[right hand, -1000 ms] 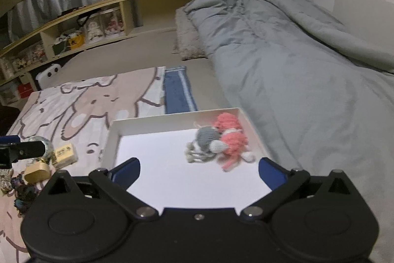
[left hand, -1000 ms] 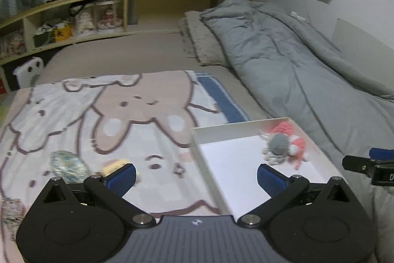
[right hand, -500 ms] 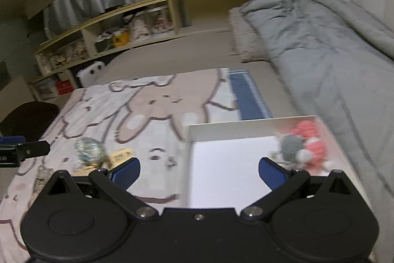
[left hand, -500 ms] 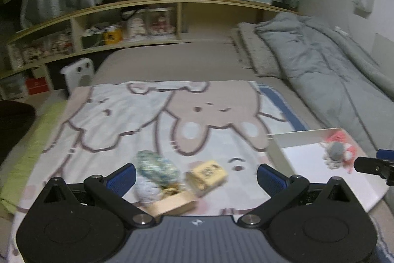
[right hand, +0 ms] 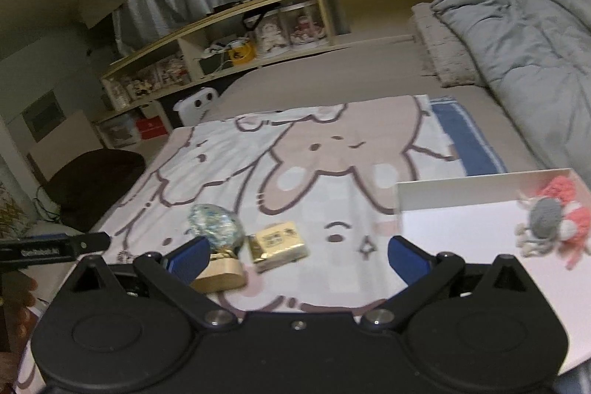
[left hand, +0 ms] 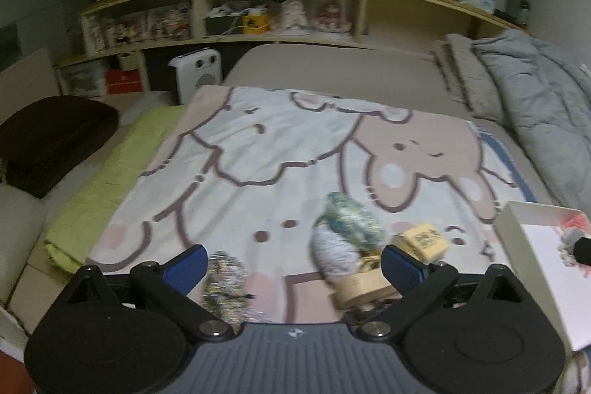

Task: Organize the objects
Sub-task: 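Grasp the braided rope with the left tool while the right tool grasps the dark yarn piece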

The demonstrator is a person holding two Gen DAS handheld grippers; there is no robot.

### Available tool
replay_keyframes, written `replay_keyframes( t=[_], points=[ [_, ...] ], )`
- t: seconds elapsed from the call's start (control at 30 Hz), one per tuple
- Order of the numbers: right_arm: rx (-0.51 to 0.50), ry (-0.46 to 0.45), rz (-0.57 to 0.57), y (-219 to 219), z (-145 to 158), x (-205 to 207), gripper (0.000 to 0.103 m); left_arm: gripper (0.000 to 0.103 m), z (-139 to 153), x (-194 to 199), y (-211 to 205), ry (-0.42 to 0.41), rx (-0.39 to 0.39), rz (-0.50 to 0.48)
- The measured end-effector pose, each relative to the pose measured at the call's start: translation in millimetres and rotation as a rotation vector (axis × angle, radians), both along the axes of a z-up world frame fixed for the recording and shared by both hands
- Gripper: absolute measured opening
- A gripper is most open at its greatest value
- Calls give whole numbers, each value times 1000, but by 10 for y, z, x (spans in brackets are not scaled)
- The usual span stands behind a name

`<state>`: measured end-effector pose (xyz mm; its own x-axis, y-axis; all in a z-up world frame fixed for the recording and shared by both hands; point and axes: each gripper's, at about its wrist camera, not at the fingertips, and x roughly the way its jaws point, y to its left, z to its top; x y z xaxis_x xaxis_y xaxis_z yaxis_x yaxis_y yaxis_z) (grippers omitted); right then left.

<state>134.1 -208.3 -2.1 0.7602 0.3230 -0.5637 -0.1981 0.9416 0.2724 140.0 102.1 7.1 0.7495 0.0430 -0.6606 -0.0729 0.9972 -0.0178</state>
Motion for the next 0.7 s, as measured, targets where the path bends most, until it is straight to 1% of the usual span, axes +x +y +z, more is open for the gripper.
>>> replay_keyframes(
  t=[0.07,0.1,0.17,0.2,0.37,0.43,0.53,0.7],
  points=[
    [10,-4,14,90,-35,16,103,95,-32,17,94,1,-2,20],
    [11,-4,22,138,-59,30,103,93,-55,28,138,6,-12,28],
    [19,2,30,248,-117,54,103,86,-128,61,217,28,-39,43],
    [31,7,41,304,-154,70,103,85,-173,78,256,42,-50,52],
    [89,59,97,557,-372,178,101,76,-377,189,414,103,-79,85],
    [95,76,121,679,-476,212,98,74,-460,231,482,130,-110,97],
    [109,111,166,856,-648,247,97,71,-605,312,554,175,-141,110],
    [113,166,235,1104,-898,263,97,68,-816,406,600,241,-178,102]
  ],
)
